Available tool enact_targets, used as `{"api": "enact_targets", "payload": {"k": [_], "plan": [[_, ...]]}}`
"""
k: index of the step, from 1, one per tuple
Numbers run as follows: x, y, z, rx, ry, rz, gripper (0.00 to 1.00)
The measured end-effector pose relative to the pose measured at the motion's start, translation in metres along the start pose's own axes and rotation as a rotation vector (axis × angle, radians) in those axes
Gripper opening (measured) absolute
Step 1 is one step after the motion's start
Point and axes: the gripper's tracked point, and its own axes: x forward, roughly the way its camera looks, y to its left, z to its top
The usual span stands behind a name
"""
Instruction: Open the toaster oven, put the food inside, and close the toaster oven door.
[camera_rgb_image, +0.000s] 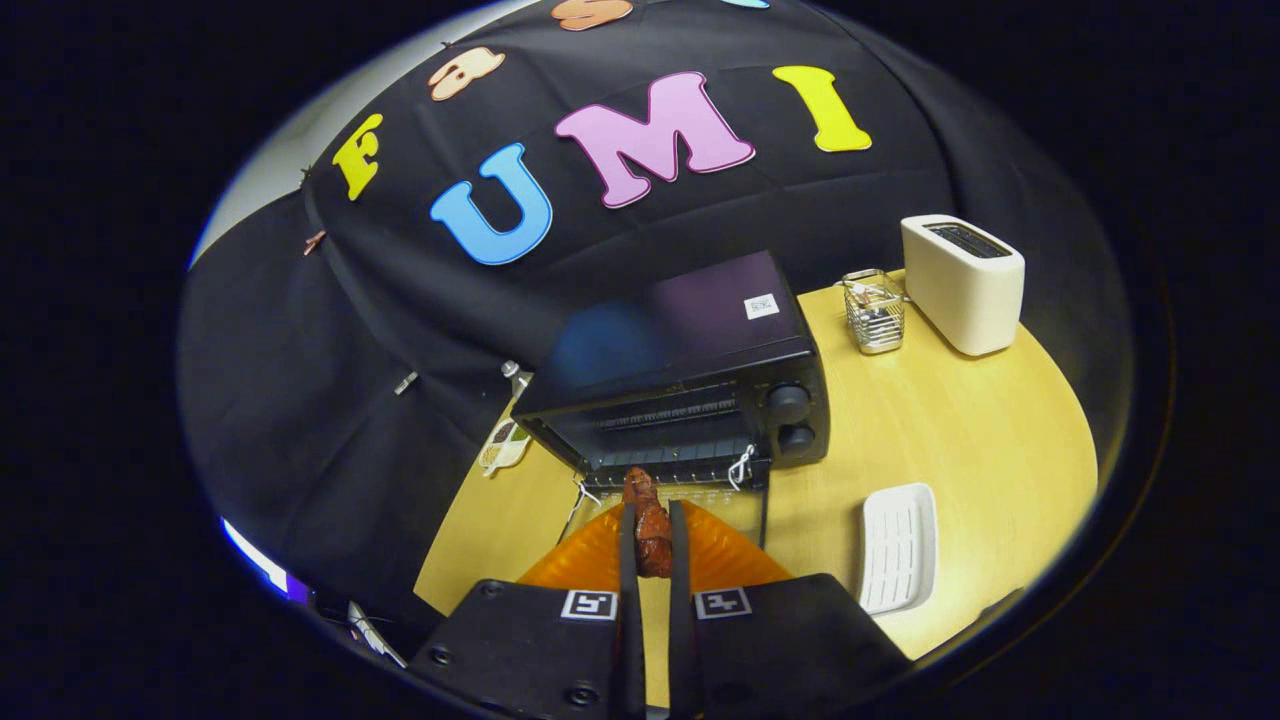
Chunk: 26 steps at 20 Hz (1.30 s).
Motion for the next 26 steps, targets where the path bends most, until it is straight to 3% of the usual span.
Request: {"api": "enact_targets", "payload": {"k": [7,12,19,26], "plan": [[0.070,0.025,0.000,0.079,-0.071,-0.024,0.13],[0.123,0.013,0.004,0.109,-0.114,-0.074,0.13],[0.176,0.012,0.005,0.199,-0.131,-0.055,0.13],[0.194,-0.013,-0.005,0.124,-0.114,-0.136,0.18]]}}
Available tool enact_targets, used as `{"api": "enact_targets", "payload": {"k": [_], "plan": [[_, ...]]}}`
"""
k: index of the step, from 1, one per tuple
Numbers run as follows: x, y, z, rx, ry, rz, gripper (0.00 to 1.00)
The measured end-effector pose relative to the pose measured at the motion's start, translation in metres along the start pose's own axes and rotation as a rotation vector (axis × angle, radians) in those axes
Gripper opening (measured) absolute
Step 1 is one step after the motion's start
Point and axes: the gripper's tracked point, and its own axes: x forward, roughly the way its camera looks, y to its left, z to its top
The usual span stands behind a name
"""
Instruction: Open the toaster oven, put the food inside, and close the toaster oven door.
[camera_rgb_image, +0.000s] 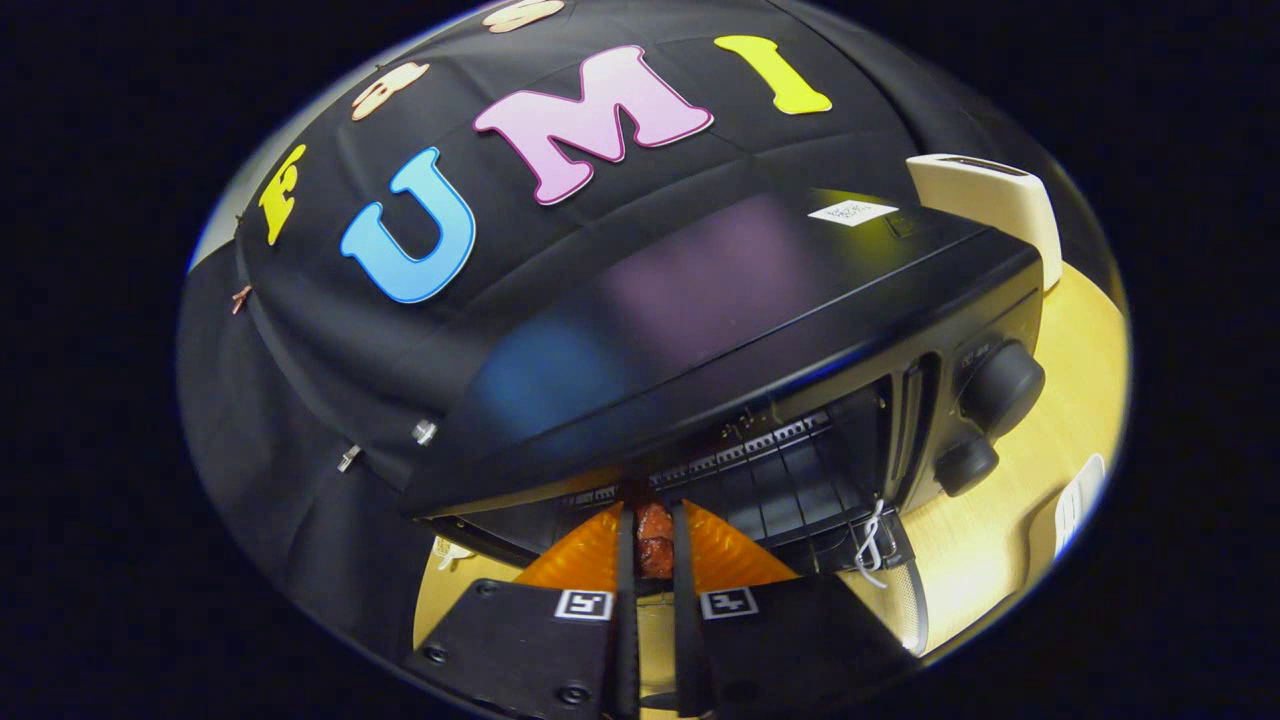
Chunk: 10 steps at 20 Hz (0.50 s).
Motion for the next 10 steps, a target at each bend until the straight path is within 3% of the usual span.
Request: {"api": "enact_targets", "payload": {"k": [3,6,7,10], "plan": [[0.002,-0.016,-0.004,-0.082,0.020,-0.056,0.32],[0.000,-0.030,-0.005,-0.147,0.043,-0.097,0.36],[-0.003,-0.030,-0.005,-0.154,0.049,-0.098,0.43],[-0.014,-0.032,0.002,-0.155,0.045,-0.108,0.80]]}}
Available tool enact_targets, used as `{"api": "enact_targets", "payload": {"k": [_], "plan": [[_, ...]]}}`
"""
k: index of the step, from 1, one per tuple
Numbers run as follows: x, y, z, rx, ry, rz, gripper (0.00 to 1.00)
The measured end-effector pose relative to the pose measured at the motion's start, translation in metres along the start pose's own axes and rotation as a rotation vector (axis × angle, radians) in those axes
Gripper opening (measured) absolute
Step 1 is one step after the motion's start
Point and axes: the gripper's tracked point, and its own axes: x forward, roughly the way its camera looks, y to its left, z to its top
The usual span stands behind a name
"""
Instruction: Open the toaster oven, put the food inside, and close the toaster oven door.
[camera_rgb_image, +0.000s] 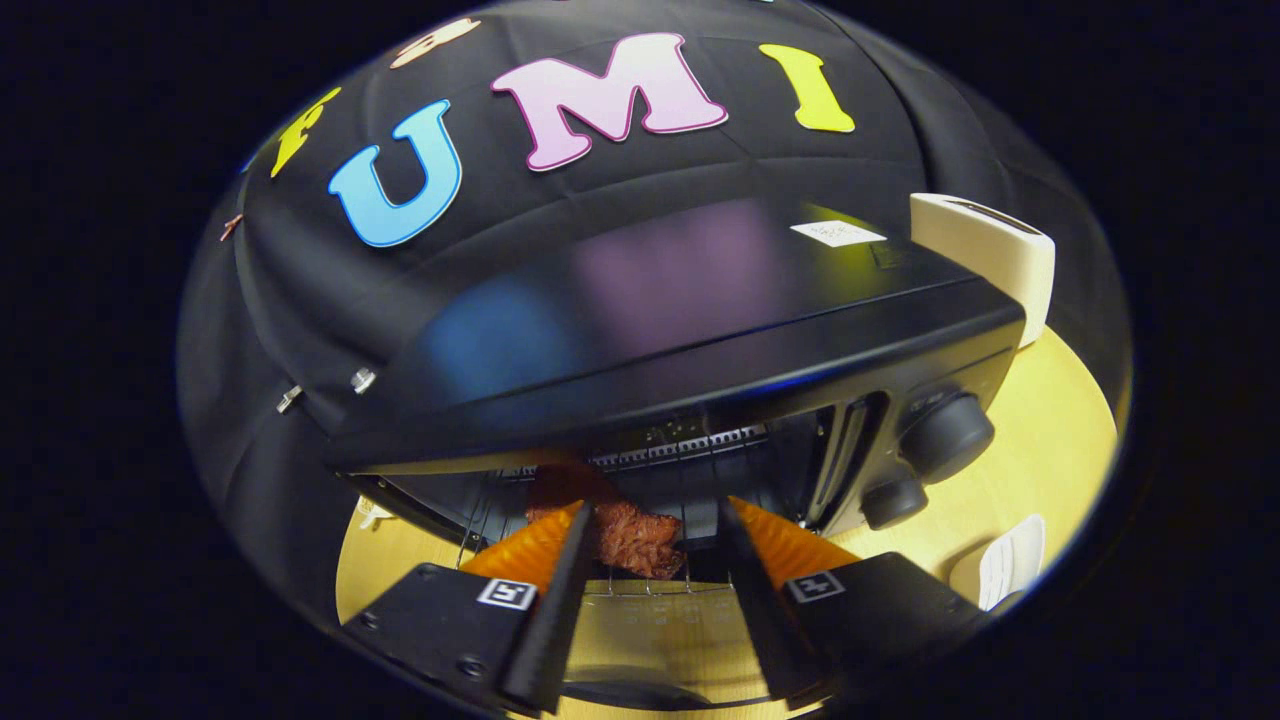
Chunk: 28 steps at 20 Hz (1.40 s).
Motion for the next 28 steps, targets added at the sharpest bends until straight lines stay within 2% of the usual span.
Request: {"api": "enact_targets", "payload": {"k": [1,2,3,7,15,20,28], "plan": [[-0.006,-0.003,0.002,-0.006,-0.001,-0.010,0.92],[-0.007,-0.005,0.003,-0.018,-0.006,-0.020,0.97],[-0.014,-0.008,0.006,-0.032,-0.013,-0.034,0.98],[-0.042,-0.011,0.017,-0.063,-0.053,-0.075,0.98],[-0.106,0.020,0.017,-0.104,-0.070,-0.044,0.98],[-0.133,0.033,-0.022,-0.151,-0.009,-0.028,0.98],[-0.140,0.031,-0.103,-0.198,0.146,-0.043,0.99]]}}
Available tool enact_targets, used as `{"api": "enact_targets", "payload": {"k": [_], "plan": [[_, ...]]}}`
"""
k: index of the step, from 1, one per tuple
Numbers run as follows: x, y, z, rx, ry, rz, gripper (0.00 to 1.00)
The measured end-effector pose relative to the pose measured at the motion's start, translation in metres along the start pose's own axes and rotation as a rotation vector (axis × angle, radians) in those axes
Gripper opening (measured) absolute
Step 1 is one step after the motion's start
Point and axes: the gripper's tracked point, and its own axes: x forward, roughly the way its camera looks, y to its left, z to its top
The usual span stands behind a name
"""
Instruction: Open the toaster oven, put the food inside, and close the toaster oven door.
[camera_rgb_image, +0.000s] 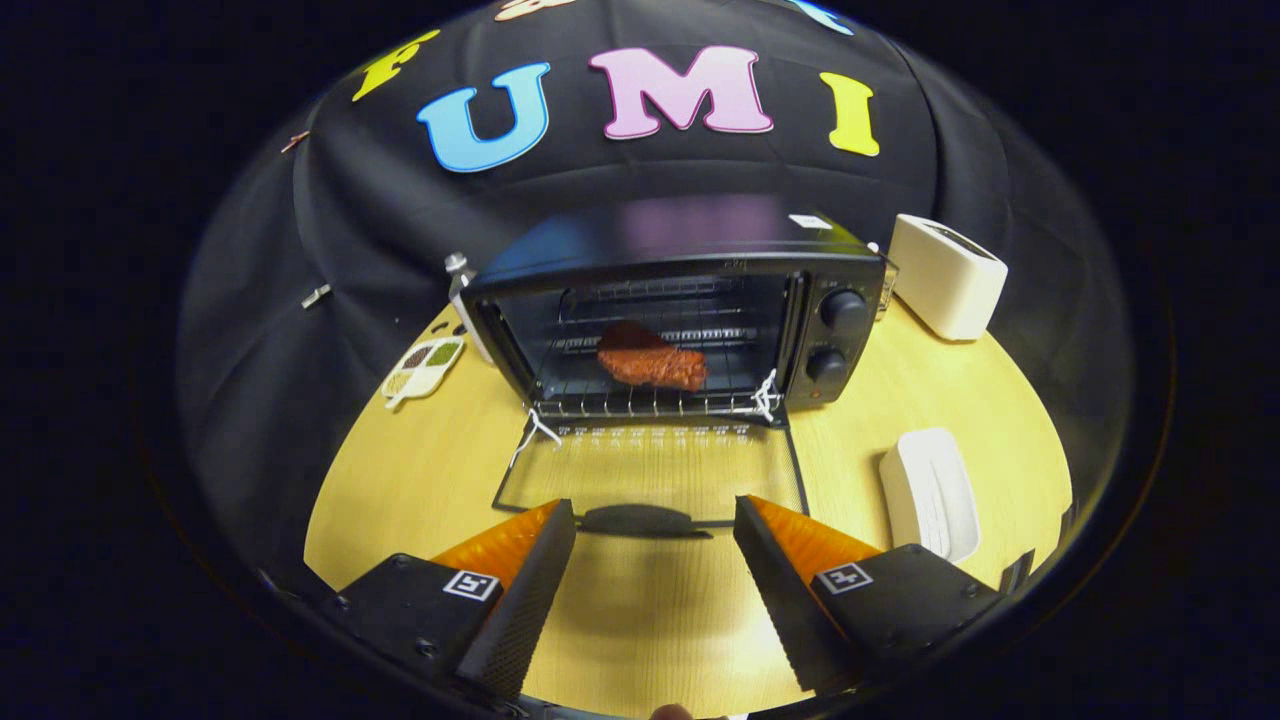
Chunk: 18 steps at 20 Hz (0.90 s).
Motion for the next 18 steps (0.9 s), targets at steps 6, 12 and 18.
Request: {"api": "enact_targets", "payload": {"k": [6,12,18], "plan": [[0.022,0.005,-0.042,-0.017,0.112,-0.008,0.99],[0.042,0.014,-0.070,-0.015,0.193,-0.019,0.99],[0.060,0.009,-0.079,0.007,0.232,-0.056,0.99]]}}
